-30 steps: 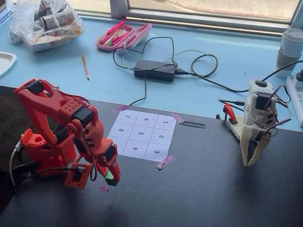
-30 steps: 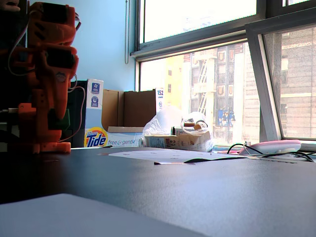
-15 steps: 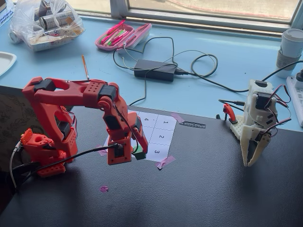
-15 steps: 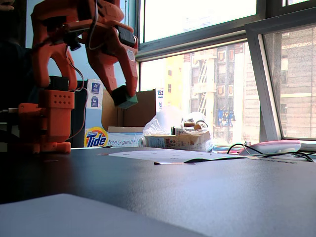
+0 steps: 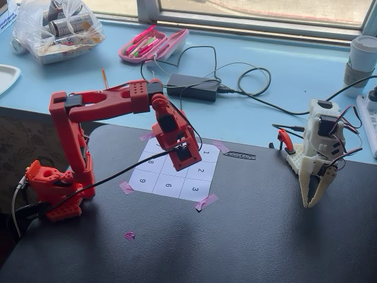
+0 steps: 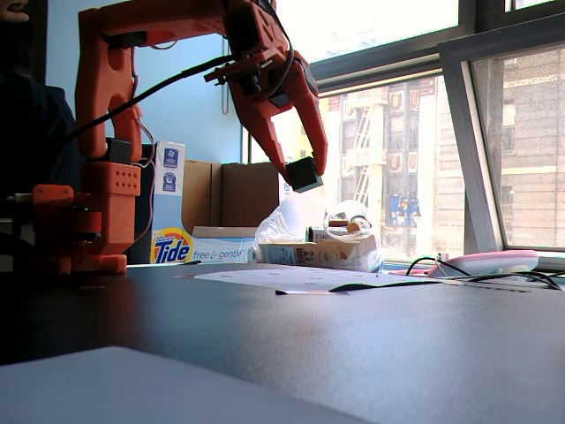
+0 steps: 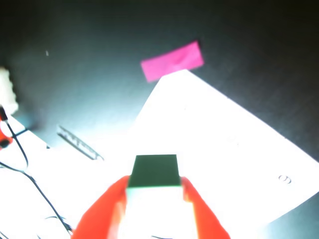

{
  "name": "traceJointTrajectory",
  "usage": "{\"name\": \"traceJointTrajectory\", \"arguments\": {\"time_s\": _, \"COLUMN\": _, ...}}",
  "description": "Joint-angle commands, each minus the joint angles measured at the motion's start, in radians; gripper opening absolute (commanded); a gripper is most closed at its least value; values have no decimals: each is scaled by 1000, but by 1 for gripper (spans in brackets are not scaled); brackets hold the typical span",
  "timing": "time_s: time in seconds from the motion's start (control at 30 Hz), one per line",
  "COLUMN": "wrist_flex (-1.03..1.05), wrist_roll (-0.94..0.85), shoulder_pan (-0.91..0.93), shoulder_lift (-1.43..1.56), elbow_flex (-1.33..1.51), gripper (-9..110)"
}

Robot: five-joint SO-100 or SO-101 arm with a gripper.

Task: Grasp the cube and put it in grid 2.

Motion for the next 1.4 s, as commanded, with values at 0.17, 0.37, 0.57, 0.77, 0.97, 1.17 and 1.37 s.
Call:
{"name": "traceJointTrajectory", "arguments": {"time_s": 0.17, "wrist_flex": -37, "wrist_roll": 40, "shoulder_pan": -120, "shoulder_lift": -132, "elbow_flex": -101, "gripper": 0}}
{"name": "traceJointTrajectory", "arguments": {"time_s": 0.37, "wrist_flex": -106, "wrist_roll": 66, "shoulder_pan": -144, "shoulder_lift": -213, "elbow_flex": -103, "gripper": 0}}
{"name": "traceJointTrajectory", "arguments": {"time_s": 0.57, "wrist_flex": -150, "wrist_roll": 72, "shoulder_pan": -127, "shoulder_lift": -268, "elbow_flex": -114, "gripper": 0}}
{"name": "traceJointTrajectory", "arguments": {"time_s": 0.77, "wrist_flex": -178, "wrist_roll": 81, "shoulder_pan": -110, "shoulder_lift": -318, "elbow_flex": -112, "gripper": 0}}
{"name": "traceJointTrajectory", "arguments": {"time_s": 0.97, "wrist_flex": -222, "wrist_roll": 89, "shoulder_pan": -100, "shoulder_lift": -377, "elbow_flex": -97, "gripper": 0}}
{"name": "traceJointTrajectory", "arguments": {"time_s": 1.17, "wrist_flex": -267, "wrist_roll": 92, "shoulder_pan": -107, "shoulder_lift": -413, "elbow_flex": -98, "gripper": 0}}
{"name": "traceJointTrajectory", "arguments": {"time_s": 1.37, "wrist_flex": -241, "wrist_roll": 92, "shoulder_pan": -124, "shoulder_lift": -436, "elbow_flex": -181, "gripper": 0}}
